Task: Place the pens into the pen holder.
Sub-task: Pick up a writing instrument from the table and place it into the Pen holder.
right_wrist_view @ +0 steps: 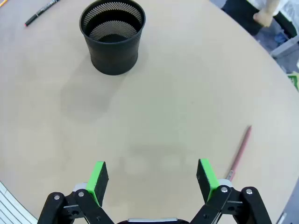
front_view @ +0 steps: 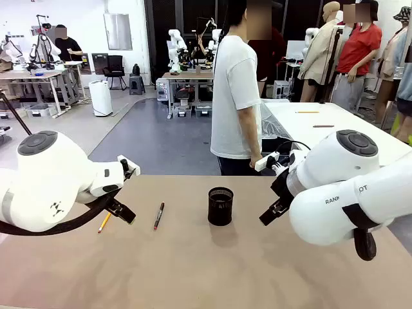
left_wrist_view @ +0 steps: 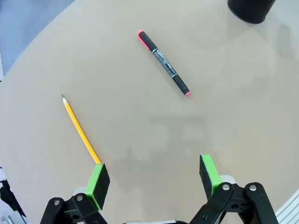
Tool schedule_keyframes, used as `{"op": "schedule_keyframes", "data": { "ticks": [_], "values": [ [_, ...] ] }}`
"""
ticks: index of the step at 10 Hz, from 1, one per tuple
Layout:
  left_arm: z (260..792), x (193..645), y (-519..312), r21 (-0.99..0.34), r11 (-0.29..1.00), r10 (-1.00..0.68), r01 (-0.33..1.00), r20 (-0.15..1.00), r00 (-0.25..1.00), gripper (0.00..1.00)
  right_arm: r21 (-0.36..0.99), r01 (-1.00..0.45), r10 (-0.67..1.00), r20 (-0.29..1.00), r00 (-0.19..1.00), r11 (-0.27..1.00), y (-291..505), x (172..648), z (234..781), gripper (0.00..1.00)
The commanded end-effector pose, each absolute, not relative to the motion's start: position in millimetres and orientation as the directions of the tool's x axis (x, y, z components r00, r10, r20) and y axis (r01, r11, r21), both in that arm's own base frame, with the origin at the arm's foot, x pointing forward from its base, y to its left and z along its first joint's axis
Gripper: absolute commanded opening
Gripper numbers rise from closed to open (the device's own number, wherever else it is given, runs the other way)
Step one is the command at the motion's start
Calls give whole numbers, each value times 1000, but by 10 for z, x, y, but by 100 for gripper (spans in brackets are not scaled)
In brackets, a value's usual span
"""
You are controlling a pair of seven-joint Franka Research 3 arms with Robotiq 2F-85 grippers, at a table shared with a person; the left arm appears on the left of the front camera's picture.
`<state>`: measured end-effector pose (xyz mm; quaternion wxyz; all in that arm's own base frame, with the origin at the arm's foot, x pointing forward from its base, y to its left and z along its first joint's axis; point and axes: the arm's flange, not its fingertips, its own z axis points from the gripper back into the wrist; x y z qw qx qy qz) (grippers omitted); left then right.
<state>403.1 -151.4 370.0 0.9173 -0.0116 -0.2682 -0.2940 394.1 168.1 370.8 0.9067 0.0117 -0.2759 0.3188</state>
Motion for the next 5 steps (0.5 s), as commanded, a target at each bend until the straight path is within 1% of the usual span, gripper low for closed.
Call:
{"op": "schedule_keyframes", "data": {
  "ticks": [1,5],
  "values": [
    [3701,4030,-1514,136,827,-533,546,499,683,100,-155,-585,572,508,644,796,1681,3941,3709,100],
    [3701,4030,-1514,136,827,-533,546,499,683,100,-155,-585,572,508,644,796,1681,3941,3709,100]
  ]
}}
